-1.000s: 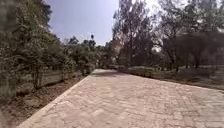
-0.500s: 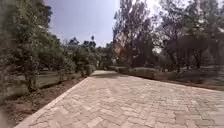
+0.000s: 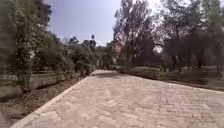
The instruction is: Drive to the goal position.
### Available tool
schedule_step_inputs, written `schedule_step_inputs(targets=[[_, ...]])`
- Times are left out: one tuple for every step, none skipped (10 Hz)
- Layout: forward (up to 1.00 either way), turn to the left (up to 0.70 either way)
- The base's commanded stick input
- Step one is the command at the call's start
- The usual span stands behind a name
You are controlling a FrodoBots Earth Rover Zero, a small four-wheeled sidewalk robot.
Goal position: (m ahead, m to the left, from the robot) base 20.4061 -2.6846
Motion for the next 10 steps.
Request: schedule_step_inputs(targets=[[0.50, 0.00], [0.50, 0.00], [0.50, 0.00], [0.50, 0.00], [0.50, 0.00], [0.50, 0.00], [0.50, 0.00], [0.50, 0.00], [0.50, 0.00], [0.50, 0.00]])
